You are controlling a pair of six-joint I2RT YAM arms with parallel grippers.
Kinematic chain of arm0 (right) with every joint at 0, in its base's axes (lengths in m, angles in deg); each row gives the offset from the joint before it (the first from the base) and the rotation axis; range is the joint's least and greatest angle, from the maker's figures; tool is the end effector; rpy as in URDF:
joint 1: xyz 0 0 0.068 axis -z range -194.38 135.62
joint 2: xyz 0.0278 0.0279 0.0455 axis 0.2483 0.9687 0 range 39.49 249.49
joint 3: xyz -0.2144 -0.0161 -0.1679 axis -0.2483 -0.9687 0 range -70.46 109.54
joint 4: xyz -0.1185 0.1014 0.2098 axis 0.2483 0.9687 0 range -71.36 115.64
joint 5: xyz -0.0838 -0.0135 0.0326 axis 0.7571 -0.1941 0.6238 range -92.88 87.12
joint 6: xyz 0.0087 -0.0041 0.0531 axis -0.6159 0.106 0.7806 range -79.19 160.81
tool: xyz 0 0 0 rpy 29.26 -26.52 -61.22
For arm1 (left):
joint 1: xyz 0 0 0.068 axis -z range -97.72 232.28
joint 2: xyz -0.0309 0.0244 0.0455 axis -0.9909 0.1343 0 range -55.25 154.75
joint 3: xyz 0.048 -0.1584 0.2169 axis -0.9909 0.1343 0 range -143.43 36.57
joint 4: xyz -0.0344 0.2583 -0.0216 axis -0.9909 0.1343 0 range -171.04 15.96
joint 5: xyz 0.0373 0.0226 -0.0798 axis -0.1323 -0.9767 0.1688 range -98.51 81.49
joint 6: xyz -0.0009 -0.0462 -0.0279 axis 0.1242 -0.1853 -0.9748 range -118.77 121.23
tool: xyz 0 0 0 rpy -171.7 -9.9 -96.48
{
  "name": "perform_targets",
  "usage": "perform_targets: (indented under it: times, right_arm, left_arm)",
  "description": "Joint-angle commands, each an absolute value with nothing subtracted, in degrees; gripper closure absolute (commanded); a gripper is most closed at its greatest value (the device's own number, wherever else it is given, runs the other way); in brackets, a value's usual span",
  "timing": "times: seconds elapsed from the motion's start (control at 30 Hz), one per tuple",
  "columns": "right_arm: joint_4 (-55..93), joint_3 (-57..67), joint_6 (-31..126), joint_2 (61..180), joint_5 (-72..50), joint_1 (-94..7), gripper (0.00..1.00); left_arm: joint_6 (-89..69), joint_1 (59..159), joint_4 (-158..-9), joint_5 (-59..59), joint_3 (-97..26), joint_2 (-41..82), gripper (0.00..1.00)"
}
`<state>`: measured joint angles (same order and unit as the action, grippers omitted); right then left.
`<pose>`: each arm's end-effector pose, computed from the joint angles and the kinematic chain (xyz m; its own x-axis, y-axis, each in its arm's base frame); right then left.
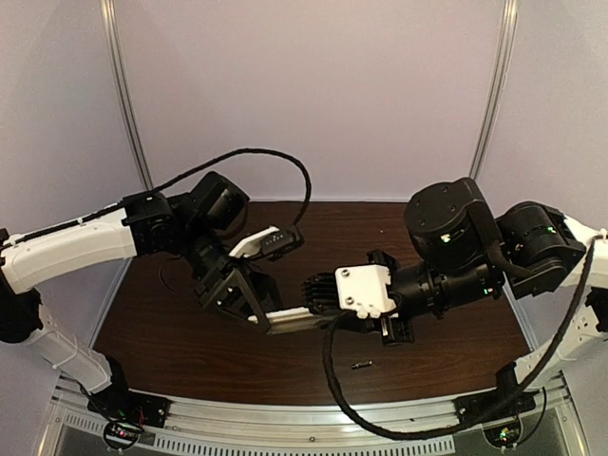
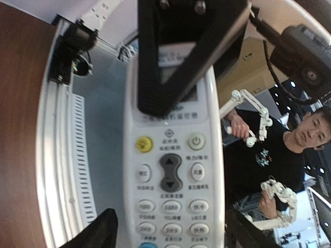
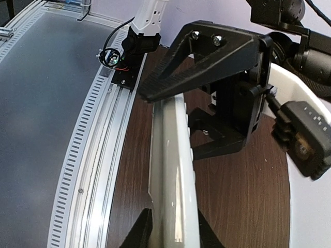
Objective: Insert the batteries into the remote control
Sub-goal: Pass from the left arm to the right, then remove the battery cover from the remote control.
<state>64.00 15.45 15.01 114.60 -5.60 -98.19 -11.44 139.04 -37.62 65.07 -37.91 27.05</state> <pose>0.0276 0.2704 0.4112 0.3790 -0.5376 -0.7532 -0.9245 -0.1836 -0.3342 0.1293 -0.2598 0.3357 -0.5411 0.7124 -0.4468 0.4581 -0.1958 -0.8671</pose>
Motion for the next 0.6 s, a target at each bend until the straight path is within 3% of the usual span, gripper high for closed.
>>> perform_targets:
  times: [0.0, 0.17, 0.43, 0.57]
  right_arm:
    - [60.2, 14.3, 23.4, 113.4, -2.2, -96.6, 1.0]
    - [52.3, 8.9, 34.1, 110.3, -6.8, -91.0, 1.0]
    - [34.2, -3.8, 56.6, 109.3, -21.2, -75.1, 1.0]
    - [21.8, -10.5, 67.4, 111.2, -27.8, -69.8, 1.0]
  left_arm:
    - [-11.6, 130.2, -40.2, 56.3, -39.9, 22.0, 0.2]
    - [-14.5, 125.8, -48.2, 40.2, -39.4, 14.7, 0.03]
    - [-19.8, 121.5, -56.3, 15.7, -31.4, 7.0, 0.03]
    - [-21.9, 121.5, -59.2, 12.6, -25.9, 7.8, 0.03]
